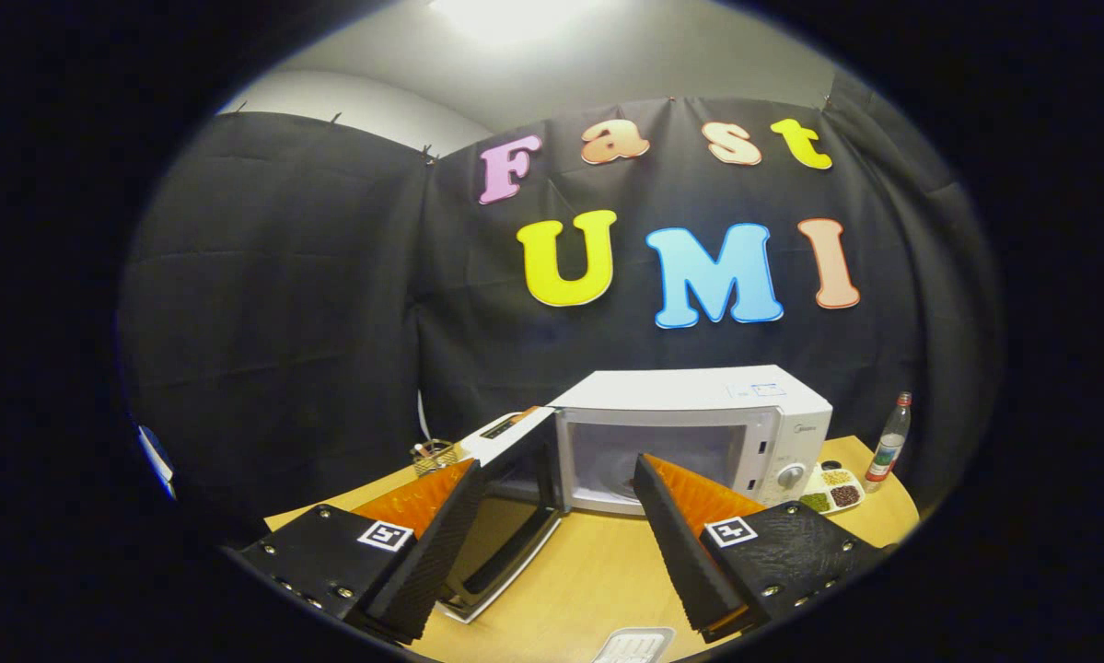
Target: Open the microwave, put the food inside, and close the microwave door.
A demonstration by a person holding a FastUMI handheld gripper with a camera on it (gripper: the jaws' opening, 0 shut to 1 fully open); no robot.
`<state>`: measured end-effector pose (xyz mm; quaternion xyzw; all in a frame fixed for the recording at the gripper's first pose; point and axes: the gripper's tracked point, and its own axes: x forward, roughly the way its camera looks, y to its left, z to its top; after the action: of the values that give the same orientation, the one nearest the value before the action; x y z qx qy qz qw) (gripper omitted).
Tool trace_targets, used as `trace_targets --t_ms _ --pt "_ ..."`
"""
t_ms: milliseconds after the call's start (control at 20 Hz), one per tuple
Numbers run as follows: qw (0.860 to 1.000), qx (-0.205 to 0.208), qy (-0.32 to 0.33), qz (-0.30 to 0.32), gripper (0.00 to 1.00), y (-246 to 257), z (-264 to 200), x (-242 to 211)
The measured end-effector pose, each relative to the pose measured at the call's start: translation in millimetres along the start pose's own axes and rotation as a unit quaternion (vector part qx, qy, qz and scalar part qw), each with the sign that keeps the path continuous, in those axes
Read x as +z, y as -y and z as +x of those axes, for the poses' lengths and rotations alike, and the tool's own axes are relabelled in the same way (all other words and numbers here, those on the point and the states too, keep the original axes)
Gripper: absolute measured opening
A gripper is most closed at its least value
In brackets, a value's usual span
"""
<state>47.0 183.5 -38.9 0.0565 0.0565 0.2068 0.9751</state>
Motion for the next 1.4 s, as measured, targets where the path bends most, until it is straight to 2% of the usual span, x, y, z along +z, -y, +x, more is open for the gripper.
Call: trace_targets --t_ms 100,250,350,400,600,650,700,800,950,1100,1350,1400 --pt "1.000 0.029 0.000 0.003 0.99 -28 -10 2" --pt "0.997 0.075 0.003 0.005 0.85 -73 -19 7" --pt "0.995 0.097 0.012 -0.002 0.64 -98 -28 12" --pt "0.993 0.115 0.012 -0.003 0.48 -114 -29 11" --pt "0.978 0.208 -0.016 -0.008 0.48 -183 -41 -7" --pt "0.982 0.187 -0.010 -0.017 0.48 -183 -39 -10" --pt "0.982 0.186 -0.003 -0.019 0.03 -185 -43 -12" --pt "0.972 0.230 -0.039 -0.010 0.06 -209 -35 -34" --pt "0.965 0.249 -0.082 -0.015 0.06 -225 -38 -76" --pt "0.964 0.240 -0.116 -0.010 0.06 -212 -27 -102" --pt "0.970 0.189 -0.149 0.023 0.06 -158 7 -114" --pt "0.966 0.200 -0.157 0.043 0.01 -156 -3 -111"
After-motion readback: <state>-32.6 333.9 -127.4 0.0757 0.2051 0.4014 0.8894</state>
